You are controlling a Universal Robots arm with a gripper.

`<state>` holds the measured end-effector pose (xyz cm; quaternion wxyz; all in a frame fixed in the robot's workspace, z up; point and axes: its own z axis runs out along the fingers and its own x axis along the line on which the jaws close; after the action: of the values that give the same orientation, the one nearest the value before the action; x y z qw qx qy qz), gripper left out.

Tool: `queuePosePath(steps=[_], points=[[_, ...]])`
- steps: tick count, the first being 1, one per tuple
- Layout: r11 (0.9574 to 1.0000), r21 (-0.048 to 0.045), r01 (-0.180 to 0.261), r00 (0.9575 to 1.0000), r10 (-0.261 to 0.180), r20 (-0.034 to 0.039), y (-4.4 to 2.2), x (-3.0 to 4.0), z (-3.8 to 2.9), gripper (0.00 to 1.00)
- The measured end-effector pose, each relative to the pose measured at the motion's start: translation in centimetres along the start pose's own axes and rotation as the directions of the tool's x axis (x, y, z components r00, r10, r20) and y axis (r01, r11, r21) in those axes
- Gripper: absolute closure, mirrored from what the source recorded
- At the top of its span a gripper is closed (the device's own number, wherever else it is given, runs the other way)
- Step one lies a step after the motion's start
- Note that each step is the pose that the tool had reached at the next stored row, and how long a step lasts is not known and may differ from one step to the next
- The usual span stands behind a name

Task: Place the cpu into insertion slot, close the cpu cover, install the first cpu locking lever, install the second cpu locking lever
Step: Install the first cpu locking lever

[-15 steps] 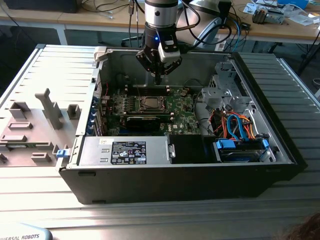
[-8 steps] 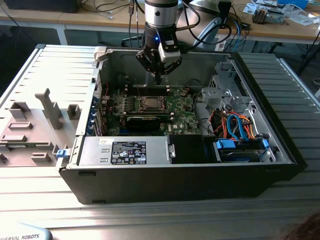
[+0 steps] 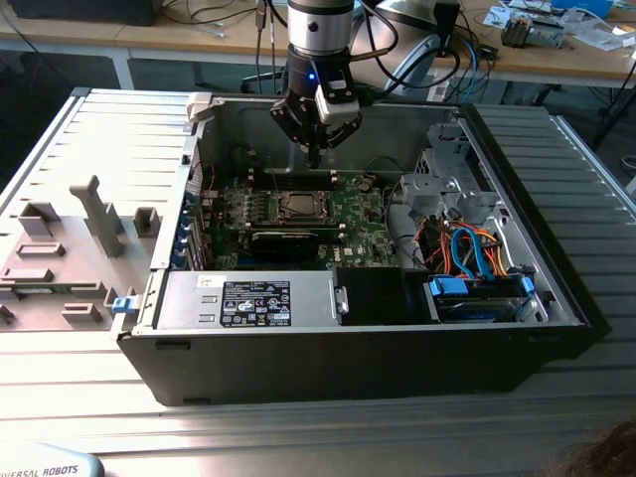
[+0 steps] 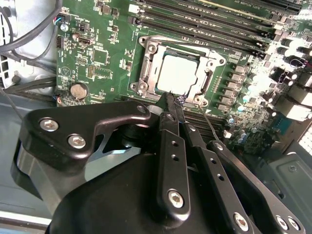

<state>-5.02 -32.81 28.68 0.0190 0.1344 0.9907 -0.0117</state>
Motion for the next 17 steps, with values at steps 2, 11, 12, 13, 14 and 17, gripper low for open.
queuePosePath(steps=[2,11,12,13,14,17], points=[[1.0,0.0,0.001,1.0,-0.001,0.0,0.0,0.0,0.0,0.89],[1.0,-0.0002,0.007,1.0,-0.007,0.0001,0.0,0.0,0.0,0.89],[1.0,-0.0002,0.008,1.0,-0.008,0.0001,0.0,0.0,0.0,0.89],[1.0,-0.0003,0.008,1.0,-0.008,0.0001,0.0,0.0,0.0,0.89],[1.0,-0.0003,0.009,1.0,-0.009,0.0002,0.0,0.0,0.0,0.89],[0.9999,-0.0004,0.011,0.9999,-0.011,0.0002,0.0,0.0,0.0,0.89]])
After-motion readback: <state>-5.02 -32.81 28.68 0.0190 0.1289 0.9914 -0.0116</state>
